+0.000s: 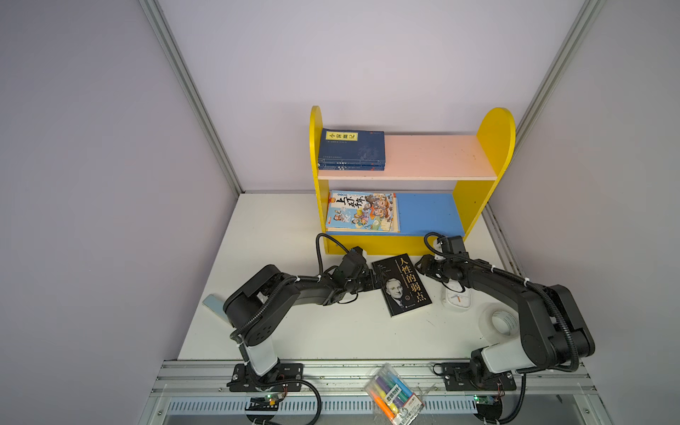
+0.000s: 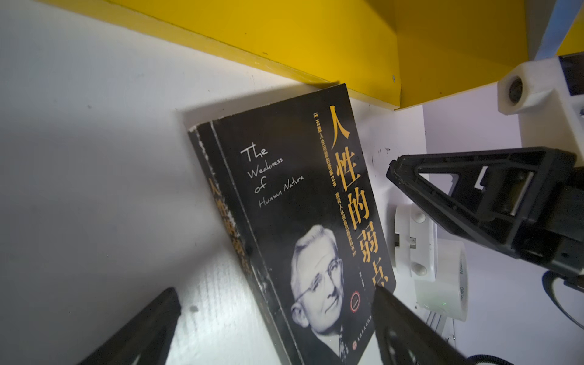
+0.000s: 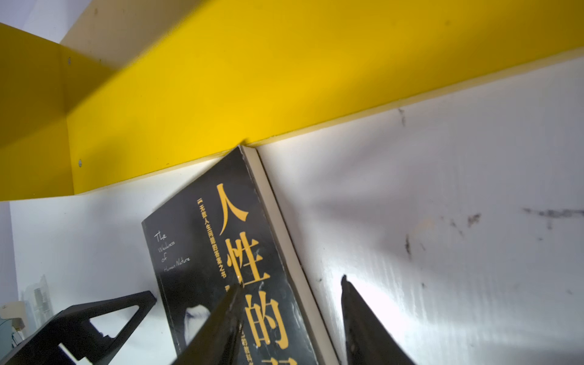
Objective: Stacking books/files
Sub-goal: Pick up the book at the center of the table.
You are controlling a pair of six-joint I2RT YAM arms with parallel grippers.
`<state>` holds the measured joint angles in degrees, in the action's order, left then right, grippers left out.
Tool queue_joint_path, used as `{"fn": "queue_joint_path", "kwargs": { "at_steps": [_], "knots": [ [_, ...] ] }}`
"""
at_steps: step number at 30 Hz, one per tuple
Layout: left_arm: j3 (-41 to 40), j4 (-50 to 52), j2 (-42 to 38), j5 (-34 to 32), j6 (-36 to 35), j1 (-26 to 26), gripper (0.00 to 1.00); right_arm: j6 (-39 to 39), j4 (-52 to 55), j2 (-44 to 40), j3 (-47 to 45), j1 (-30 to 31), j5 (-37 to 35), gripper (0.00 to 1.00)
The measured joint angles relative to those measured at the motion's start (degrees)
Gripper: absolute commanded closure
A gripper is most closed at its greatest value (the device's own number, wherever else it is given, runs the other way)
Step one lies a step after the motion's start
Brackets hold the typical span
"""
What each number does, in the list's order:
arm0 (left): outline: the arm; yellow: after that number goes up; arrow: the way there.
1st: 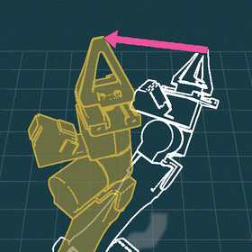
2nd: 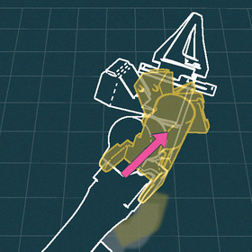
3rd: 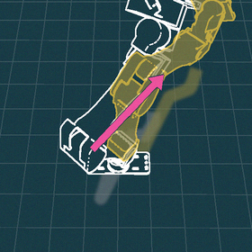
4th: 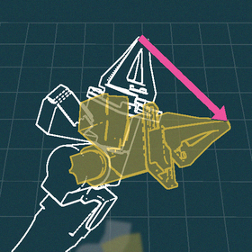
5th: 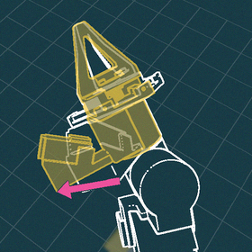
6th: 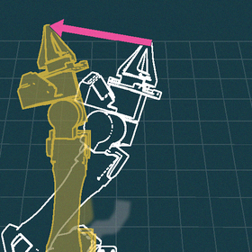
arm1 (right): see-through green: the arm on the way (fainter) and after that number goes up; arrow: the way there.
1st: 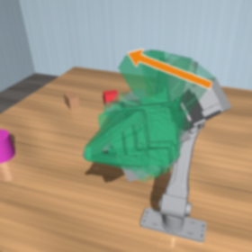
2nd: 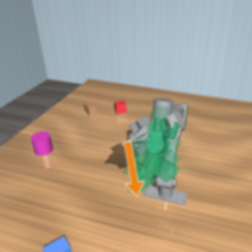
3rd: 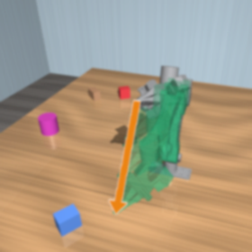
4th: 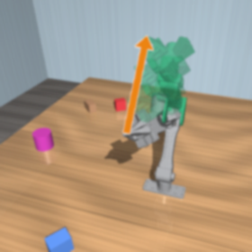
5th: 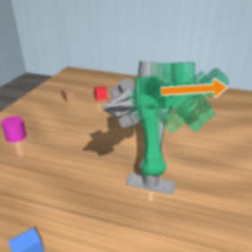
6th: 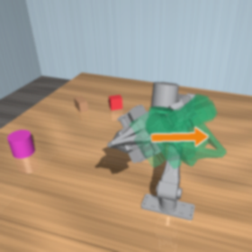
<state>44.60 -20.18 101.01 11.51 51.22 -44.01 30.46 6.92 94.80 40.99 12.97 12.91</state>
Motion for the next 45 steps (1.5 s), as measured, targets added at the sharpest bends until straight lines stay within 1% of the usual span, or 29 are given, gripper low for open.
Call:
{"fn": "queue_joint_path", "kwargs": {
  "at_steps": [5,9,12,16,21,25,31,36,41,42,45],
  "knots": [
    [1.5,-0.9,1.7,2.2,-1.7,-0.6,0.02,-0.5,0.1,4.1,0.2,0.0,2.8,0.61],
    [1.8,-2.1,2.6,3.5,-2.8,-0.7,0.02,-0.2,-2.1,6.1,0.0,0.5,5.4,0.65],
    [1.7,-3.5,3.2,3.8,-4.0,-0.7,0.02,0.2,-4.0,7.2,0.3,1.6,6.5,0.65],
    [0.6,-5.6,3.1,3.6,-5.5,-0.6,0.03,0.7,-5.4,8.4,0.9,2.7,5.8,0.66],
    [-2.4,-8.0,1.2,2.8,-6.3,-0.5,0.03,1.3,-7.9,9.7,1.2,4.0,6.0,0.66],
    [-4.9,-9.2,-0.7,2.2,-6.1,-0.5,0.03,1.7,-9.7,10.6,1.3,5.3,6.4,0.66],
    [-7.2,-13.4,-1.2,1.2,-3.9,-0.4,0.05,2.1,-11.0,11.4,1.4,6.5,5.5,0.66],
    [-8.0,-15.1,-2.3,-0.2,-2.5,-0.3,0.06,3.0,-13.1,11.7,0.8,7.1,5.1,0.67],
    [-8.2,-18.0,-4.8,-2.2,-3.1,-0.3,0.07,3.8,-14.4,12.0,0.5,7.8,5.2,0.67],
    [-8.1,-19.0,-5.0,-2.2,-3.5,-0.3,0.07,3.9,-15.0,12.2,0.5,7.9,5.6,0.67],
    [-7.3,-21.5,-5.1,-0.8,-3.6,-0.5,0.1,4.9,-16.7,13.2,0.4,8.8,10.1,0.67]
  ]
}}
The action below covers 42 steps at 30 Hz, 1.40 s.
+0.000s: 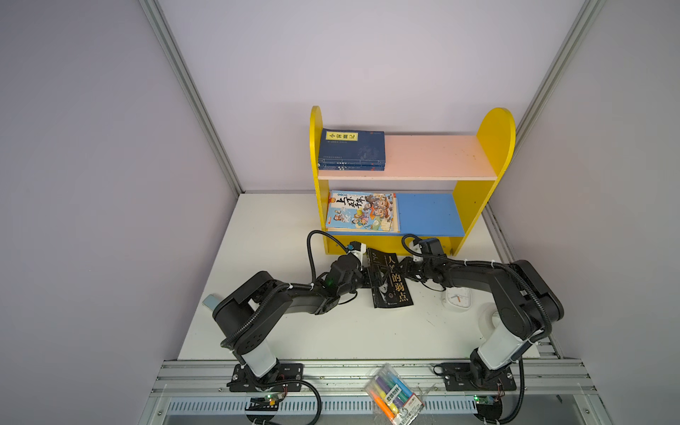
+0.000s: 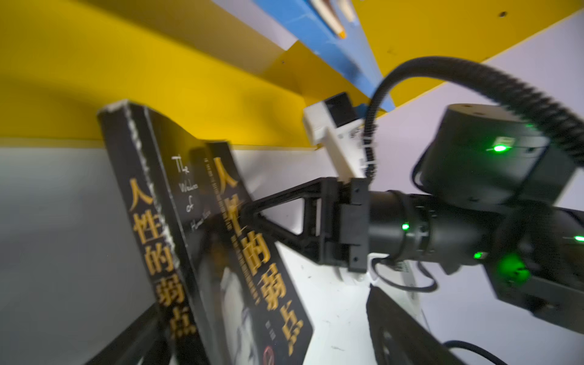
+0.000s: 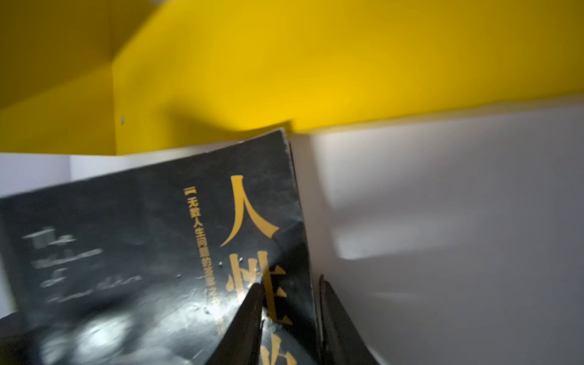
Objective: Stacking books/files
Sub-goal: Pick up the book at the center of the table, then place the book at the bookshelf.
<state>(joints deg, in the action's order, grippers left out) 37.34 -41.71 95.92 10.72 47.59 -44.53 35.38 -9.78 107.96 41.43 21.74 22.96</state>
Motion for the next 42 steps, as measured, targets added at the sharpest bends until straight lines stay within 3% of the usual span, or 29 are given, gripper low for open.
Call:
{"fn": "queue_joint_path", "kwargs": {
  "at_steps": [7,9,11,19,28,42],
  "knots": [
    [1.9,4.4,0.6,-0.3,0.9,0.0,0.22,1.1,-0.5,0.2,-0.1,0.1,2.0,0.67],
    [1.9,6.4,0.5,-0.9,1.0,0.0,0.29,1.2,-0.5,0.2,-0.1,0.1,2.4,0.67],
    [2.0,8.8,0.4,-1.2,1.1,0.0,0.4,1.2,-0.3,0.2,-0.1,0.2,2.6,0.67],
    [2.0,16.4,-2.2,-3.1,-0.3,0.0,0.98,1.6,-0.2,-1.3,-1.7,0.3,3.3,0.67],
    [0.0,18.8,-9.6,-3.2,-3.4,-0.1,1.0,1.5,1.8,-10.5,-7.1,0.4,-1.4,0.63],
    [-2.0,27.7,-31.9,-3.1,-14.9,-0.1,1.0,-9.4,4.7,-38.2,-11.5,0.4,-10.2,0.58]
  ]
}}
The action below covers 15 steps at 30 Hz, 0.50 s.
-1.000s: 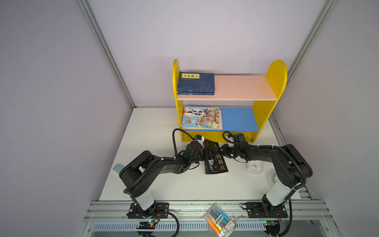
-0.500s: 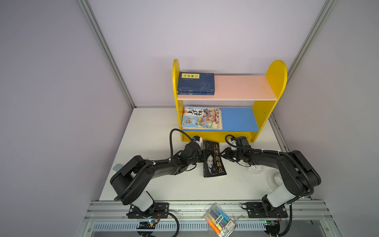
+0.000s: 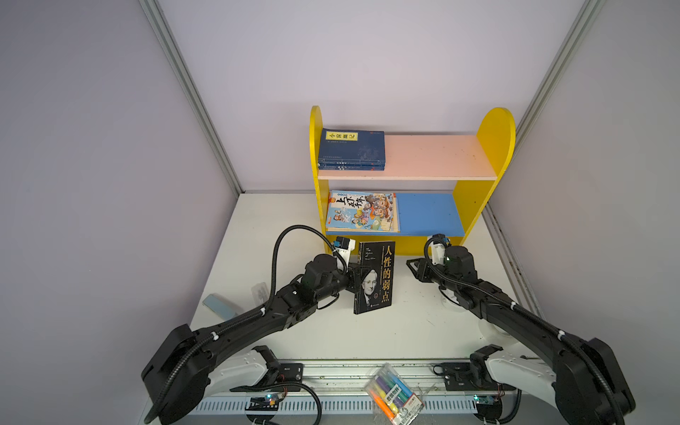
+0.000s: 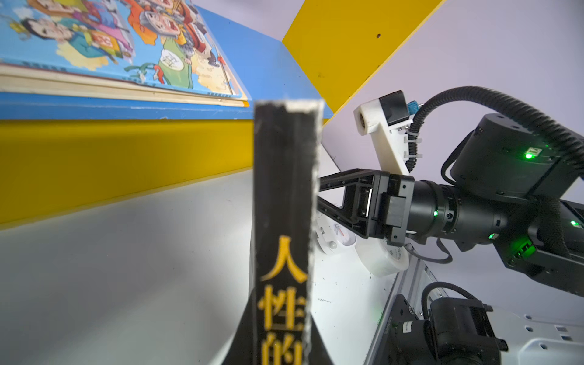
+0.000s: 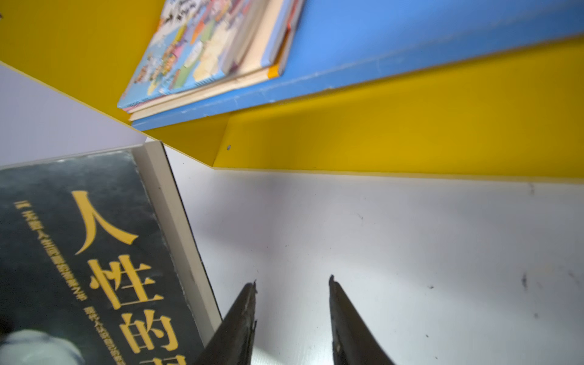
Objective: Stacking books/files
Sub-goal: Place the book at the bookshelf.
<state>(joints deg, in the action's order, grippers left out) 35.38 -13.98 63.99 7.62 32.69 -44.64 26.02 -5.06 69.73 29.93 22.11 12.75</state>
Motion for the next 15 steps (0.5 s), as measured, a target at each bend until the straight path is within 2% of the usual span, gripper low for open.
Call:
{"fn": "queue_joint_path", "kwargs": {
  "at_steps": [8,15],
  "knots": [
    [1.0,1.7,-6.4,-0.5,-0.9,0.0,1.0,-4.6,5.1,-10.1,-0.7,0.0,-2.6,0.54],
    [8.7,1.2,-5.4,5.2,-0.9,0.0,1.0,-4.9,5.4,-12.2,-2.1,-0.1,-2.2,0.54]
  ]
}}
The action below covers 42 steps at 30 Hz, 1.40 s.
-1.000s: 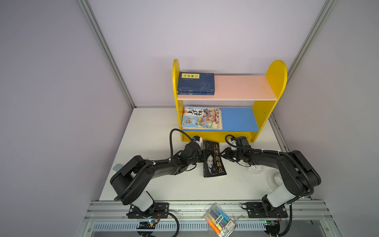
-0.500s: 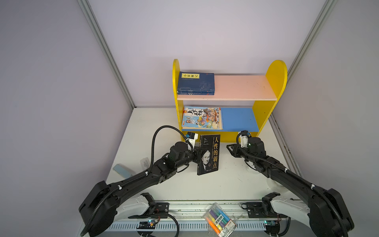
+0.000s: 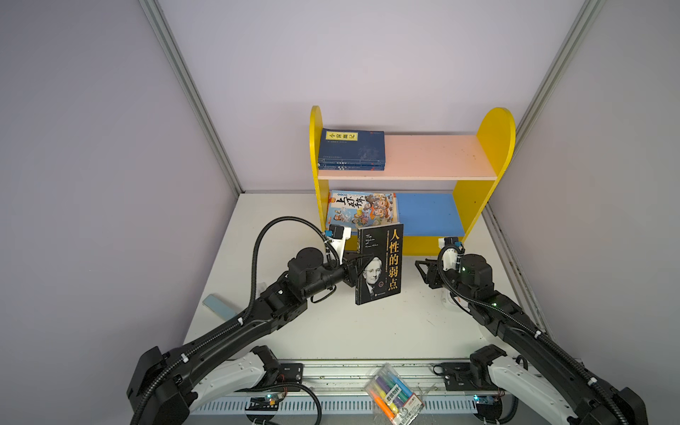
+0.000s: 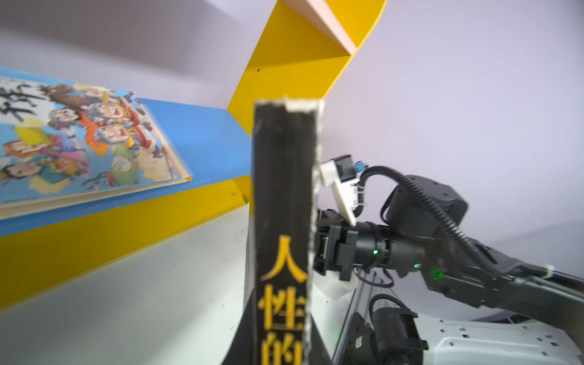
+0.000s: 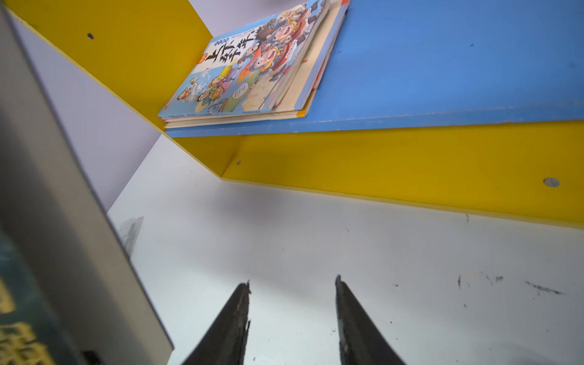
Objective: Stacking books/files
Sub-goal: Place the book at the bookshelf.
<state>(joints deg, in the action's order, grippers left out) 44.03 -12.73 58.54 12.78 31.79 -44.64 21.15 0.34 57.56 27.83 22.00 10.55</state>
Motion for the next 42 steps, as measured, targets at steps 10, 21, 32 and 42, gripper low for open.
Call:
{"fn": "queue_joint_path", "kwargs": {
  "at_steps": [10,21,32,42],
  "knots": [
    [17.1,0.2,6.7,2.6,0.5,0.0,1.0,0.1,-0.2,2.3,-0.7,0.0,-0.8,0.53],
    [38.3,2.9,17.4,-3.7,-0.3,0.0,1.0,0.3,-1.0,2.7,-1.0,0.0,-0.6,0.53],
    [59.8,3.5,30.3,-11.8,-3.9,2.5,1.0,0.5,-1.2,2.5,-2.0,-0.1,0.0,0.53],
    [72.8,3.2,42.2,-23.9,-3.7,5.6,1.0,0.2,-1.2,1.6,-2.8,-0.1,0.5,0.53]
  ]
}}
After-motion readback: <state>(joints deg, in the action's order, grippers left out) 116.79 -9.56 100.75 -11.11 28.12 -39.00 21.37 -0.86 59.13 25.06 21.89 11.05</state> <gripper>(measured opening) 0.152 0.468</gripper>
